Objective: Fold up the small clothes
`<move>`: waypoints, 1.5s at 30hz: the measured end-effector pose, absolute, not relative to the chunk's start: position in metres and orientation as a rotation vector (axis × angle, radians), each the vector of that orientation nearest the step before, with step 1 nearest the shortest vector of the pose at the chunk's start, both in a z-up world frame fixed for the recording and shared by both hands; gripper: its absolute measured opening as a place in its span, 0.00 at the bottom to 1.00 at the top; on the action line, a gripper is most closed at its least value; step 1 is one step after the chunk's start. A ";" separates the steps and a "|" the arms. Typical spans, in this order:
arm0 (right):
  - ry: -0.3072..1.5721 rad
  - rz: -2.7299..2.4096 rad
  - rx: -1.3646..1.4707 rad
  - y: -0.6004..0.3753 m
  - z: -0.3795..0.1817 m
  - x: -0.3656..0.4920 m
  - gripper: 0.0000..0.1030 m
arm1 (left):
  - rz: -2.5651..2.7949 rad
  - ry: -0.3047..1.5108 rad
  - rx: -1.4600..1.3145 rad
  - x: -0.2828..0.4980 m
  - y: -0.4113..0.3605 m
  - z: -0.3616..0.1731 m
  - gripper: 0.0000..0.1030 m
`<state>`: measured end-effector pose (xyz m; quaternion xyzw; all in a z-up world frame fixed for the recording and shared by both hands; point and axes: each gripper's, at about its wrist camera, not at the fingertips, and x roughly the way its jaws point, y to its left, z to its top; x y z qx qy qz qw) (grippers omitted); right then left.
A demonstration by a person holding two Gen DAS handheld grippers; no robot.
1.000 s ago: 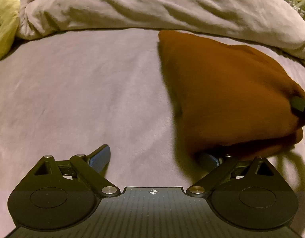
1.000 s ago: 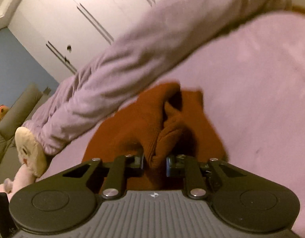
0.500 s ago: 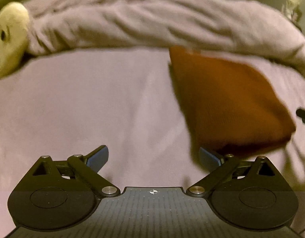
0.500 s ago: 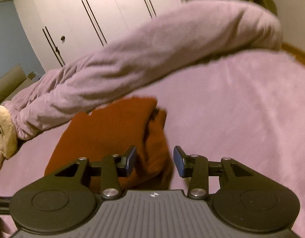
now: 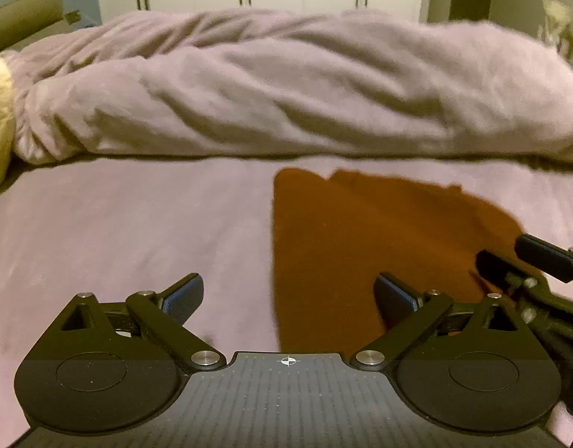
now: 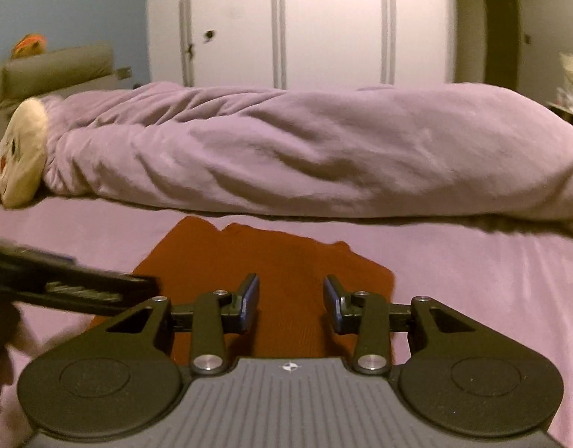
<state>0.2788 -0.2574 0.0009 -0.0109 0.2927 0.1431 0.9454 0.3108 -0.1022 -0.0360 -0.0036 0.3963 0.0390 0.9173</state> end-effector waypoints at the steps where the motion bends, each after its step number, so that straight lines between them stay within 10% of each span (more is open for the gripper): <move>1: 0.602 0.308 -0.053 -0.254 -0.004 0.281 0.36 | 0.077 0.822 0.001 0.314 -0.105 -0.041 0.99; 21: 0.671 0.243 -0.166 -0.256 -0.031 0.268 0.39 | 0.047 0.759 0.016 0.290 -0.106 -0.052 1.00; 39: 0.724 0.285 0.053 -0.294 -0.043 0.240 0.63 | -0.031 0.810 -0.223 0.265 -0.065 -0.061 1.00; 45: 0.786 0.280 0.243 -0.335 -0.035 0.260 0.84 | -0.052 0.781 -0.272 0.274 -0.034 -0.044 1.00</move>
